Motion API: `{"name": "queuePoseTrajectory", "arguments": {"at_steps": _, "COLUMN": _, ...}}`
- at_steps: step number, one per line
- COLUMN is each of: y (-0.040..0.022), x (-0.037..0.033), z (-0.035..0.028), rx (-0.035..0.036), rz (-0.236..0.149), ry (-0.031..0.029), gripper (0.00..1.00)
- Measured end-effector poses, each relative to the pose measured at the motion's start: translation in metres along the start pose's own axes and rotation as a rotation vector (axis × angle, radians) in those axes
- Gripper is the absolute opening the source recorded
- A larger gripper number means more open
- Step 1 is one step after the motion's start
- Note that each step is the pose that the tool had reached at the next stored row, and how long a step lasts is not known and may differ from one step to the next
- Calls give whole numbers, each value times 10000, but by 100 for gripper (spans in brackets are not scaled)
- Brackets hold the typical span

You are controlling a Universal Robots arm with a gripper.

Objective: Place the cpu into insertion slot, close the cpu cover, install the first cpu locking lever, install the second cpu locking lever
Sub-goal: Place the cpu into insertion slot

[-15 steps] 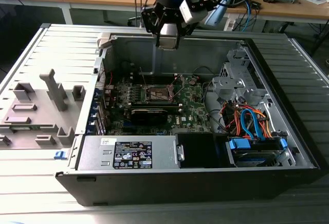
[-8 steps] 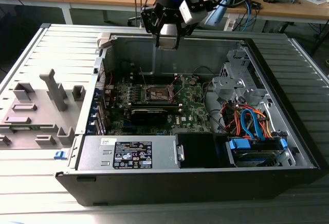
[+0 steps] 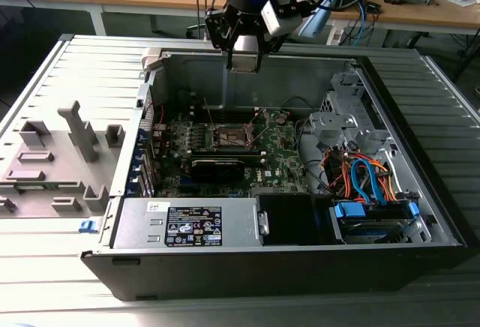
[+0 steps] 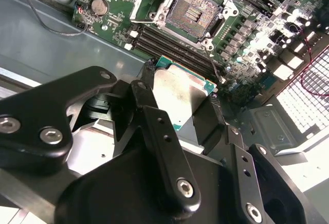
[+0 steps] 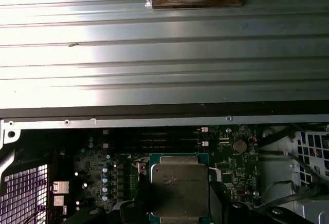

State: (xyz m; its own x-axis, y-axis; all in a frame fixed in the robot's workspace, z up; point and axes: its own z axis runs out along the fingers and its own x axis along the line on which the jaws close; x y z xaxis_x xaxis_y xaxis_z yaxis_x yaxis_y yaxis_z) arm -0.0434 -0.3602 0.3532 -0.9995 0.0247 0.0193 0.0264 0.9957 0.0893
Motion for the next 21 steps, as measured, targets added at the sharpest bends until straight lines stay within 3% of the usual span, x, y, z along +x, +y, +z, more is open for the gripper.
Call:
{"name": "queuePoseTrajectory", "arguments": {"at_steps": 10, "y": -12, "x": 6, "z": 4, "rx": -1, "rz": 0, "ry": 0, "gripper": 54}}
{"name": "queuePoseTrajectory", "arguments": {"at_steps": 21, "y": -57, "x": 33, "z": 53, "rx": 1, "rz": 0, "ry": 1, "gripper": 54}}
